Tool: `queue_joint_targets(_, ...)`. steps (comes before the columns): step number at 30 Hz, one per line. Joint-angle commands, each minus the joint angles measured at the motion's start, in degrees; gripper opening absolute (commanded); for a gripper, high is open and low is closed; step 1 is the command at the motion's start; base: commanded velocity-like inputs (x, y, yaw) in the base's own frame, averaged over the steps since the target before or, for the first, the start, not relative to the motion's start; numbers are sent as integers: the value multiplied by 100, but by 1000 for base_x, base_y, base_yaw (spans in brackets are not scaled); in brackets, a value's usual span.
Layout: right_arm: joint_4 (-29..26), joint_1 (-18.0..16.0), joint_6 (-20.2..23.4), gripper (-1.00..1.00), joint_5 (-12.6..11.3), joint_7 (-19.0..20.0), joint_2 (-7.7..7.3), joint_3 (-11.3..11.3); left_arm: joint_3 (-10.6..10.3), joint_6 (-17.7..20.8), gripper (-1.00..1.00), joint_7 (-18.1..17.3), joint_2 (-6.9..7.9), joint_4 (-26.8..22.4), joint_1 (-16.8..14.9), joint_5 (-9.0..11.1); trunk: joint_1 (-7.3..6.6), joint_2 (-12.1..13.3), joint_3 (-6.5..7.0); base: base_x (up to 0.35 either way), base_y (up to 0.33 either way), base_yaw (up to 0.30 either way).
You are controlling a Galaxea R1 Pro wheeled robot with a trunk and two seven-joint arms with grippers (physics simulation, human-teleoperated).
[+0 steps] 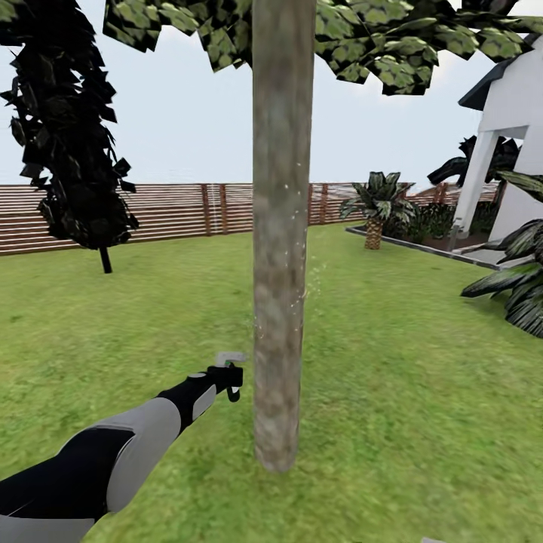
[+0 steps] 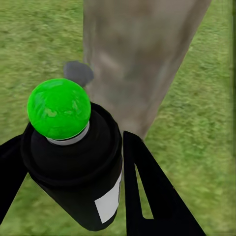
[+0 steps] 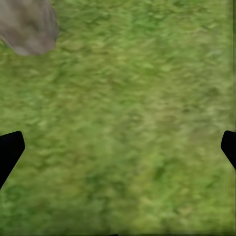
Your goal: In the garden, pick up the pesticide atomizer on the floor and spray pesticide onto both trees until each tree trunk is fully covered.
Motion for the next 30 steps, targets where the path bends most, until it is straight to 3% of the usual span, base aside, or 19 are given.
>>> queue_joint_targets(1, 0, 0, 0, 100, 0, 0, 0, 2, 1, -1, -100, 0, 0, -1, 0, 1, 0, -1, -8, 31, 38, -173)
queue_joint_targets(6, 0, 2, -7, 100, 0, 0, 0, -3, 1, -23, -100, 0, -3, 5, 1, -97, 0, -1, -19, 8, -192, -50)
queue_joint_targets(8, 0, 0, -8, 100, 0, 0, 0, -4, 0, -27, -100, 0, -4, 7, 1, -308, 0, -1, -19, 1, -292, -6)
queue_joint_targets(10, 0, 0, -8, 100, 0, 0, 0, -4, 0, -27, -100, 0, -7, 7, 2, -349, 0, -1, -19, 0, -301, -2)
queue_joint_targets(21, 0, 0, -22, 100, 2, -16, -11, -6, 0, -40, -100, 0, -9, 8, 3, -386, 0, -1, -19, -82, -91, 0)
queue_joint_targets(25, 0, 1, -23, 100, 12, -554, -34, 1, 1, -64, -100, 0, 211, -12, 233, -382, 0, -1, -19, -5, -1, 0)
queue_joint_targets(28, 0, 0, -15, 100, 19, -637, -35, 4, -7, -70, -100, -5, 228, -14, 268, -373, 0, -1, -19, 0, 0, 0)
queue_joint_targets(30, 0, 0, -10, 100, 24, -658, -40, 4, -14, -71, -100, -7, 130, -17, 277, -365, 0, -1, -19, 0, 0, 0)
